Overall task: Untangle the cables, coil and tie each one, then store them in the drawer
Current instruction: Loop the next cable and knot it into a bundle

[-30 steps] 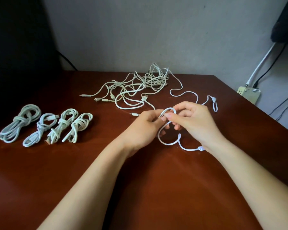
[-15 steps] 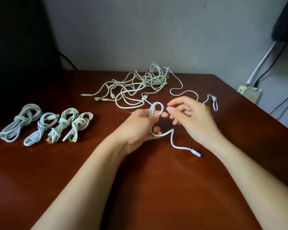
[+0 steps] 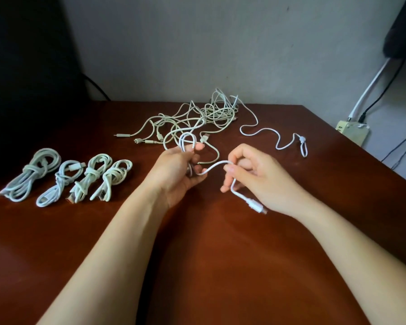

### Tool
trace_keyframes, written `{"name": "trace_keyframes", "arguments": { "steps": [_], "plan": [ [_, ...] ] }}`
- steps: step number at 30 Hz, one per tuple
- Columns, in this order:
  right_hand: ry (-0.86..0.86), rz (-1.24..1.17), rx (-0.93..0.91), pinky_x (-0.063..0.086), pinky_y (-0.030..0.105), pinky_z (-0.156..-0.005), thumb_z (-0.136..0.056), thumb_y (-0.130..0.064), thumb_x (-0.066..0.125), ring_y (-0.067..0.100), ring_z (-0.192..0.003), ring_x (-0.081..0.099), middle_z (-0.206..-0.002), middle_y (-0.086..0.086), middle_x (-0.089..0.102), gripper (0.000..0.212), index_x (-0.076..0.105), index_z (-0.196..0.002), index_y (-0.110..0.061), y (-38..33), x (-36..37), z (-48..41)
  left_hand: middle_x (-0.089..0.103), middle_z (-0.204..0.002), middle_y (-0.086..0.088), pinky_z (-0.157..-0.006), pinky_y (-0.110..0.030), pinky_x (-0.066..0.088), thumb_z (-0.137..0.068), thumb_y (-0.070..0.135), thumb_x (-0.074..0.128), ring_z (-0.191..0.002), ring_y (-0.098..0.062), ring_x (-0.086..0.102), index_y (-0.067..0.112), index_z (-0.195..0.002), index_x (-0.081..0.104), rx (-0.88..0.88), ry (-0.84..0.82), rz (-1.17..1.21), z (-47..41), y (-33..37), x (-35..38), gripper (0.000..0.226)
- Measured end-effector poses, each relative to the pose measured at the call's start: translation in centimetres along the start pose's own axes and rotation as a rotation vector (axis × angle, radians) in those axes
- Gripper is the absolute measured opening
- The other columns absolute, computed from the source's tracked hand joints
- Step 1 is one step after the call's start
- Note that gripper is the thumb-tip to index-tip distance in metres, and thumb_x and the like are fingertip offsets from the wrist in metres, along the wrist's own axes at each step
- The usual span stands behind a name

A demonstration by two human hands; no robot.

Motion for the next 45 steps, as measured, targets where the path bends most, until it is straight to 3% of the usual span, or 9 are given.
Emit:
{"name": "trace_keyframes", "arguments": {
  "steps": [5, 9, 15, 18, 24, 28, 33, 37, 45],
  "plan": [
    [-0.001, 0.144, -0.099, 0.04, 0.015, -0.05, -0.091, -0.011, 0.062, 0.009, -0.05, 0.06, -0.063, -0.002, 0.055, 0.012, 0.055, -0.085, -0.018, -0.9, 0.3, 0.5, 0.038, -0.066, 0.003, -0.052, -0.018, 0.037, -0.104, 0.017, 0.033, -0.056, -0.007, 0.036, 0.015, -0.094, 0.061, 0.17, 0.019, -0.422, -0.4, -0.6, 0.3, 0.03],
    [0.049, 0.27, -0.289, 0.041, 0.014, -0.056, -0.09, -0.013, 0.064, 0.01, -0.056, 0.058, -0.072, -0.008, 0.051, 0.005, 0.066, -0.087, -0.017, -1.4, -0.1, 0.6, 0.034, -0.064, 0.001, -0.054, -0.026, 0.027, -0.104, 0.024, 0.036, -0.056, -0.01, 0.03, -0.007, -0.106, 0.057, 0.201, -0.057, -0.63, -0.7, -1.1, 0.3, 0.037],
    [0.231, 0.536, -0.558, 0.034, 0.005, -0.072, -0.086, -0.011, 0.068, -0.011, -0.073, 0.048, -0.084, -0.011, 0.051, 0.011, 0.073, -0.094, -0.005, -1.3, -1.0, 0.6, 0.042, -0.072, -0.013, -0.055, -0.027, 0.027, -0.096, 0.003, 0.041, -0.057, -0.012, 0.034, 0.003, -0.091, 0.063, 0.143, -0.202, -0.565, -0.1, -0.9, 0.8, 0.023],
    [0.316, 0.595, -0.657, 0.04, 0.01, -0.072, -0.087, -0.01, 0.068, -0.003, -0.074, 0.051, -0.084, 0.001, 0.06, 0.011, 0.073, -0.093, -0.002, -1.3, -1.8, 0.6, 0.041, -0.079, -0.014, -0.052, -0.027, 0.025, -0.087, 0.01, 0.052, -0.058, -0.013, 0.032, 0.001, -0.096, 0.062, 0.149, -0.258, -0.585, 0.0, -1.0, 1.0, 0.017],
    [0.422, 0.662, -0.751, 0.049, 0.026, -0.068, -0.083, -0.002, 0.074, 0.017, -0.071, 0.059, -0.079, 0.011, 0.065, 0.005, 0.074, -0.088, 0.0, -1.4, -2.3, 0.8, 0.051, -0.076, -0.02, -0.05, -0.026, 0.027, -0.064, 0.03, 0.052, -0.058, -0.017, 0.036, -0.018, -0.103, 0.06, 0.139, -0.274, -0.613, -0.3, -1.4, 1.1, 0.062],
    [0.414, 0.622, -0.715, 0.048, 0.024, -0.067, -0.082, -0.005, 0.074, 0.015, -0.071, 0.058, -0.079, 0.01, 0.065, 0.006, 0.074, -0.087, -0.001, -1.1, -2.5, 0.7, 0.053, -0.085, -0.042, -0.056, -0.032, 0.027, -0.061, 0.032, 0.052, -0.067, -0.026, 0.038, -0.005, -0.089, 0.068, 0.167, -0.343, -0.765, 0.0, -1.3, 1.0, 0.049],
    [0.323, 0.493, -0.531, 0.045, 0.013, -0.062, -0.08, -0.009, 0.075, 0.009, -0.061, 0.058, -0.072, 0.002, 0.063, 0.005, 0.074, -0.084, -0.006, -0.3, -2.6, 0.1, 0.051, -0.07, -0.02, -0.046, -0.019, 0.029, -0.079, 0.011, 0.041, -0.065, -0.026, 0.035, -0.022, -0.093, 0.061, 0.033, -0.394, -0.597, 0.5, -1.6, 1.4, 0.042],
    [0.225, 0.369, -0.243, 0.045, 0.013, -0.057, -0.082, -0.006, 0.072, 0.006, -0.053, 0.059, -0.064, -0.011, 0.06, 0.002, 0.073, -0.082, -0.008, 0.8, -3.2, -0.3, 0.056, -0.068, -0.007, -0.049, -0.02, 0.026, -0.075, 0.016, 0.039, -0.06, -0.009, 0.04, 0.0, -0.089, 0.064, 0.043, -0.492, -0.374, 1.4, -0.7, 2.3, 0.033],
    [0.199, 0.13, -0.008, 0.046, 0.016, -0.051, -0.08, -0.01, 0.074, 0.008, -0.042, 0.057, -0.056, -0.003, 0.063, 0.029, 0.067, -0.073, -0.037, 0.7, -0.5, -0.2, 0.048, -0.069, -0.011, -0.047, -0.019, 0.026, -0.098, 0.0, 0.034, -0.056, -0.011, 0.038, 0.01, -0.105, 0.051, 0.105, -0.32, -0.058, 0.9, 0.1, 1.9, 0.022]
  ]
}}
Point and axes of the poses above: each hand's wrist, its own z-axis away from the middle knuckle, its own x-axis out of the palm, y = z × x, the point moved 3 cm from there along -z, towards the middle knuckle
